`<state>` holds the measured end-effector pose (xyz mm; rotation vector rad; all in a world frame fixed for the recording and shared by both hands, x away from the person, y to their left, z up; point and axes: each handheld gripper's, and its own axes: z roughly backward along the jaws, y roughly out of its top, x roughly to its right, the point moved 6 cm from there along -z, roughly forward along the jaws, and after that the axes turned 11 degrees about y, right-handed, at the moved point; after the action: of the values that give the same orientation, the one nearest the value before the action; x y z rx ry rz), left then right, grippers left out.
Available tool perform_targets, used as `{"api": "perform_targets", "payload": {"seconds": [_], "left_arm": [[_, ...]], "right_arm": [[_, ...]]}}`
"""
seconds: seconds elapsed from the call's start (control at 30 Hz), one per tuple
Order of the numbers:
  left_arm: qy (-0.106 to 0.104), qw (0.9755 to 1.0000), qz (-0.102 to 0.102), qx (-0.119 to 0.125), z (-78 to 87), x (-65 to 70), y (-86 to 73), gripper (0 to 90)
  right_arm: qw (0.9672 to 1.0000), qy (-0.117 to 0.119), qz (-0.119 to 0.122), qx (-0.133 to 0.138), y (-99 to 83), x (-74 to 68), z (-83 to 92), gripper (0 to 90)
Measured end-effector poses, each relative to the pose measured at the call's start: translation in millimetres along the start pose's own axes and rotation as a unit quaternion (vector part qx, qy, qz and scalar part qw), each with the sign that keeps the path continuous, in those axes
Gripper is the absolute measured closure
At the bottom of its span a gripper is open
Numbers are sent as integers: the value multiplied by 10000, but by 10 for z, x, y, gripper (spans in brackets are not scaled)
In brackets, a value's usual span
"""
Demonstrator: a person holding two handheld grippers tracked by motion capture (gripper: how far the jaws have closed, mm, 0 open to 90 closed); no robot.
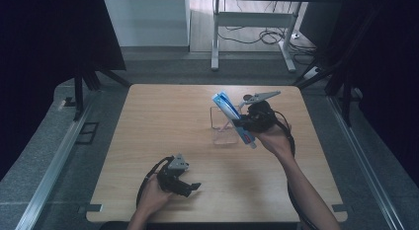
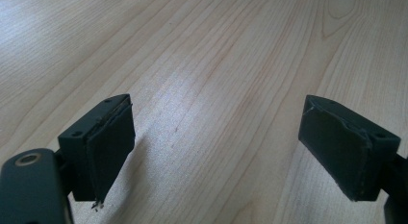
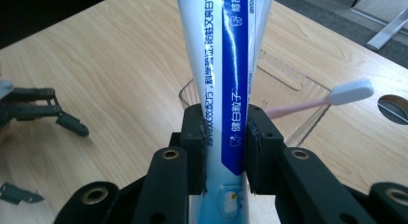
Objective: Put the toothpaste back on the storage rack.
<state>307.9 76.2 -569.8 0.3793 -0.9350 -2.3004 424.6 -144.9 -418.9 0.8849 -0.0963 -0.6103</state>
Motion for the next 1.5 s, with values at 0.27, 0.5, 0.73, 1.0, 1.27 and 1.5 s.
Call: {"api": "perform_targets", "payload": {"seconds": [0.27,0.5,0.73,1.0,1.27,1.5], "left_arm": [[35,10000,-41,-1,5,-8,1,128],[31,10000,-48,-4,6,-8,0,128],[24,10000,-46,-18,0,-2,-3,128],[14,10000,-67,-24,-2,1,-4,128],[15,10000,-76,-13,9,-5,-2,128],[11,10000,-85,-21,11,-3,-4,128]], "right_arm": [[9999,-14,-22,166,81,47,-92,732],[9995,-49,-44,300,175,71,-166,732],[9991,-55,-60,418,248,98,-219,732],[9985,-99,-57,530,312,141,-296,732],[9978,-177,-71,640,399,190,-375,732],[9967,-255,-139,756,425,262,-448,732]]}}
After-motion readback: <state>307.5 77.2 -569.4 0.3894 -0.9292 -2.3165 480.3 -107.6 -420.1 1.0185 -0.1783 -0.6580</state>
